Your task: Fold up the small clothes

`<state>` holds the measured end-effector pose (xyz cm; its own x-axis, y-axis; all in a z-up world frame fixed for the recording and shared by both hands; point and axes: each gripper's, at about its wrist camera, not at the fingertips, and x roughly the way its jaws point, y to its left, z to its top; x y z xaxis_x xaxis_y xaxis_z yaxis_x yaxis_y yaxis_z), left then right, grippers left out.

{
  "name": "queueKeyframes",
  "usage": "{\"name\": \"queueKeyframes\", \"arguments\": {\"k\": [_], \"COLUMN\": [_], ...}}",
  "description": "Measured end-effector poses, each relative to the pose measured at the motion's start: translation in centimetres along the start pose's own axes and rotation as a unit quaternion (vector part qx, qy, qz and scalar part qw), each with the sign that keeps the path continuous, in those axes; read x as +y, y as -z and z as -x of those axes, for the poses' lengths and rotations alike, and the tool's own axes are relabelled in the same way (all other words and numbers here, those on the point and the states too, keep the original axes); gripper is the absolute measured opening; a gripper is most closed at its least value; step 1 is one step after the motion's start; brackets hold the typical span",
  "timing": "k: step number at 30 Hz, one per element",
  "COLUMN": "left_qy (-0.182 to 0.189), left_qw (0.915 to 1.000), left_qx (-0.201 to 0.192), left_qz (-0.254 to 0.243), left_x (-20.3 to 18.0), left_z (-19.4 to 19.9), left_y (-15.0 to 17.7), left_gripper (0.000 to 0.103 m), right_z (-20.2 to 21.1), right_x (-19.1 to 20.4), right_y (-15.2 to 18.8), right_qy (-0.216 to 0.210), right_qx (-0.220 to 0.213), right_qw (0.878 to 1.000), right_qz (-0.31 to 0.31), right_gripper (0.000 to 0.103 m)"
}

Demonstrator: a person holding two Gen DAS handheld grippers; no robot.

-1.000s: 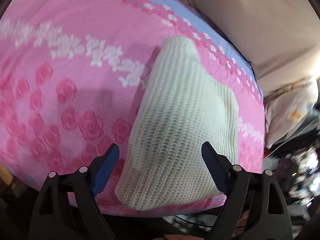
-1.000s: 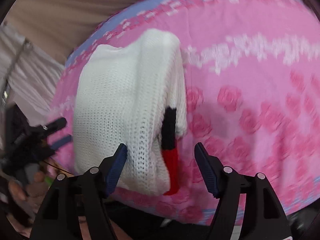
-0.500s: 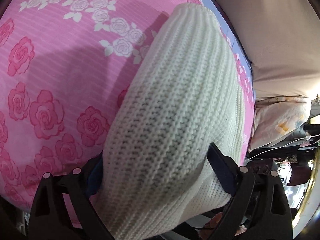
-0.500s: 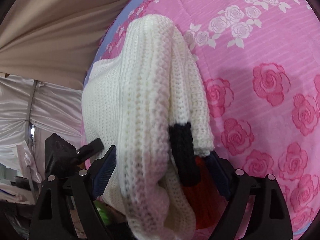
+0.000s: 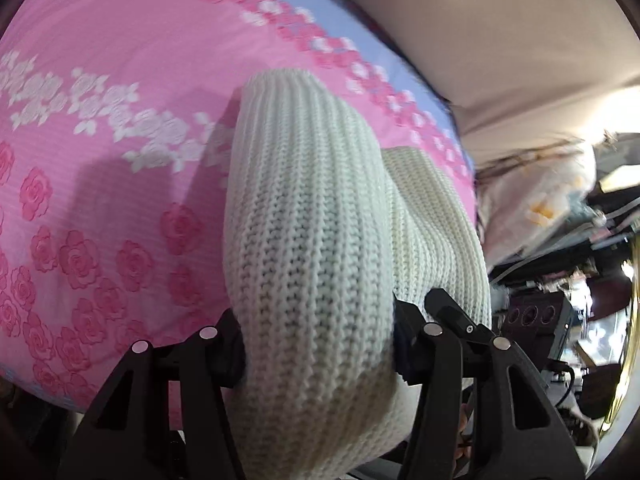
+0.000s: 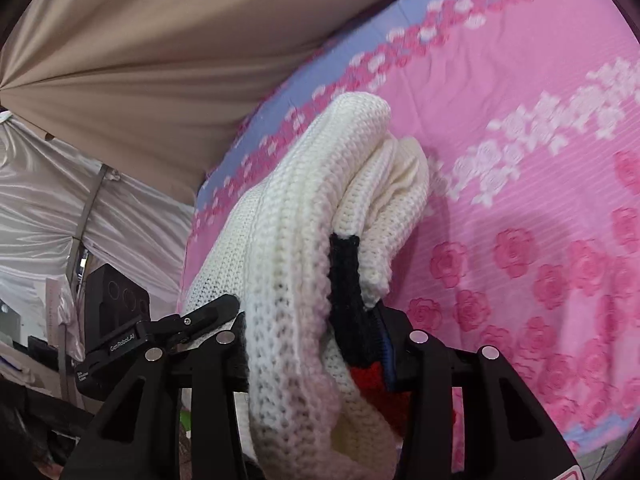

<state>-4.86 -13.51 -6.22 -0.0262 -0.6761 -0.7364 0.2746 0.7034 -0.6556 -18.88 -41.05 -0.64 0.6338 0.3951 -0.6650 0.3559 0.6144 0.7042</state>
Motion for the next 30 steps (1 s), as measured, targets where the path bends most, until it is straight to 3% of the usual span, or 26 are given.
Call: {"name": "queueKeyframes", "arguments": {"k": [4,7,9,11,13,15,17,24,30], "left_qy": [0.002,-0.046,-0.062,-0.063,-0.053,-0.049,-0.042,0.010,0.021], "left_qw": [0.9998,0.9982,0.9978,0.9979,0.9986,0.9987,0.9987,0.9967,0.9806], "left_qx": [0.019,0.038,0.021,0.003,-0.002,0.005,0.002,-0.047,-0.140], "left_qz": [-0.008,0.002,-0.007,-0.012,-0.005,-0.014,-0.029,-0.066,-0.136], "left_x": [0.5,2.2,2.4,2.4,2.4,1.8,0.2,-4.7,-8.4], "left_z": [-2.7,-5.9,-6.4,-6.4,-6.6,-6.6,-5.7,3.2,13.6], "left_y": [0.9,1.8,2.4,2.3,1.7,1.3,0.5,-3.3,-6.7], "left_gripper": [0.059,0.063,0.070,0.076,0.073,0.062,0.051,0.050,0.050], "right_z": [0.0,-3.4,-4.0,-4.0,-4.2,-3.7,-2.6,2.4,4.6], "right_x": [-2.9,-6.2,-7.6,-8.5,-9.0,-8.4,-6.2,4.1,14.7], "right_y": [1.1,2.6,3.3,3.5,3.3,2.6,1.6,-2.9,-5.7], "right_qy": [0.038,0.075,0.067,0.046,0.030,0.035,0.031,-0.005,-0.054], "right_qx": [0.007,0.043,0.039,0.032,0.034,0.030,0.012,-0.061,-0.128], "right_qw": [0.999,0.996,0.995,0.995,0.994,0.995,0.997,0.998,0.985], "right_qz": [-0.003,-0.035,-0.062,-0.089,-0.102,-0.085,-0.064,0.020,0.107], "right_gripper": [0.041,0.048,0.062,0.063,0.055,0.043,0.040,0.039,0.039]}}
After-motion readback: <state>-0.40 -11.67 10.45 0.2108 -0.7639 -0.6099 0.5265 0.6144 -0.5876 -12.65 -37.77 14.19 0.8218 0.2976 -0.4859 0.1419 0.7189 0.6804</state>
